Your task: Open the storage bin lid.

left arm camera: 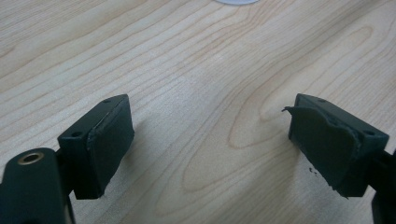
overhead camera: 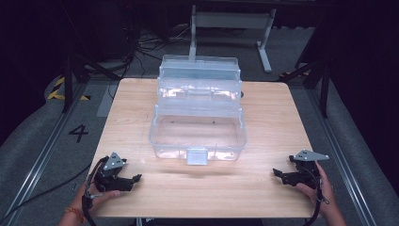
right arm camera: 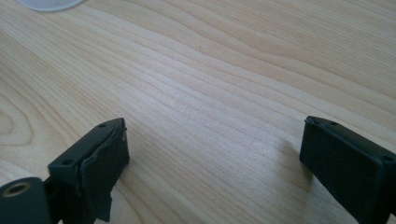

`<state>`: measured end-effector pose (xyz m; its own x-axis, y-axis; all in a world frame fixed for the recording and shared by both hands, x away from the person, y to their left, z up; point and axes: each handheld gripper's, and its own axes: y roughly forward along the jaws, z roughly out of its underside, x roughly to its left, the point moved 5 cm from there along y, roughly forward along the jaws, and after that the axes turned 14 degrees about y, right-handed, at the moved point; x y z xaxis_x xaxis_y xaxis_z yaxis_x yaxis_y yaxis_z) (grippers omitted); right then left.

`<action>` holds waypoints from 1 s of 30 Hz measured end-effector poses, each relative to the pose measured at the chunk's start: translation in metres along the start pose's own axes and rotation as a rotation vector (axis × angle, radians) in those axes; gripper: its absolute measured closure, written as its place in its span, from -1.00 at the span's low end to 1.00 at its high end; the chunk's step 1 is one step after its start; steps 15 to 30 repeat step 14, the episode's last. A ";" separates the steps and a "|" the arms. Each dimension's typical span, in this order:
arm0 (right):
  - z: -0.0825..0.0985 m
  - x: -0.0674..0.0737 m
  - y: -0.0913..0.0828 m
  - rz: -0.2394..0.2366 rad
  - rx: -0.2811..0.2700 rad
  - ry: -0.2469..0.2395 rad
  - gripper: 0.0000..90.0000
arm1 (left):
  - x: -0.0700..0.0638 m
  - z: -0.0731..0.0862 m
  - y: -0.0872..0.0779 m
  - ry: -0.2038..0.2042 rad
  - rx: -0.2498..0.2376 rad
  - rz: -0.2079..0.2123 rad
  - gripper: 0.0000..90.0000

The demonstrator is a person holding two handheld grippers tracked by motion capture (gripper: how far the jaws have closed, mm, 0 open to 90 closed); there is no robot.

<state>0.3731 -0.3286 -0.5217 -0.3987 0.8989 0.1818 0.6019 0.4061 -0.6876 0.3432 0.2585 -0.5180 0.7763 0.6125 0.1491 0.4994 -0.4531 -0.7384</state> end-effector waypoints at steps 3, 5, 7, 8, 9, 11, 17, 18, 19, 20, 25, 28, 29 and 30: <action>0.000 -0.001 0.000 0.008 0.002 0.007 -0.87 | 0.000 0.000 0.000 0.000 -0.002 -0.006 -0.68; 0.000 -0.001 0.001 0.009 0.002 0.009 -0.87 | 0.001 -0.001 0.000 0.006 0.001 -0.009 -0.68; 0.000 -0.001 0.001 0.011 0.002 0.011 -0.88 | 0.003 -0.001 0.001 0.015 -0.001 -0.016 -0.68; 0.000 -0.001 0.001 0.013 0.001 0.012 -0.88 | 0.003 -0.001 0.001 0.017 -0.004 -0.015 -0.68; 0.000 -0.001 0.001 0.013 0.000 0.012 -0.88 | 0.002 -0.001 0.001 0.012 -0.004 -0.013 -0.68; 0.000 -0.001 0.001 0.014 0.001 0.009 -0.88 | 0.002 -0.001 0.001 0.007 -0.004 -0.013 -0.68; 0.000 -0.001 0.001 0.015 0.001 0.009 -0.88 | 0.002 -0.001 0.001 0.008 -0.003 -0.014 -0.68; 0.000 -0.001 0.001 0.015 0.001 0.009 -0.88 | 0.002 -0.001 0.001 0.008 -0.003 -0.014 -0.68; 0.000 -0.001 0.001 0.015 0.001 0.009 -0.88 | 0.002 -0.001 0.001 0.008 -0.003 -0.014 -0.68; 0.000 -0.001 0.001 0.015 0.001 0.009 -0.88 | 0.002 -0.001 0.001 0.008 -0.003 -0.014 -0.68; 0.000 -0.001 0.001 0.015 0.001 0.009 -0.88 | 0.002 -0.001 0.001 0.008 -0.003 -0.014 -0.68; 0.000 -0.001 0.001 0.015 0.001 0.009 -0.88 | 0.002 -0.001 0.001 0.008 -0.003 -0.014 -0.68; 0.000 -0.001 0.001 0.015 0.001 0.009 -0.88 | 0.002 -0.001 0.001 0.008 -0.003 -0.014 -0.68; 0.000 -0.001 0.001 0.015 0.001 0.009 -0.88 | 0.002 -0.001 0.001 0.008 -0.003 -0.014 -0.68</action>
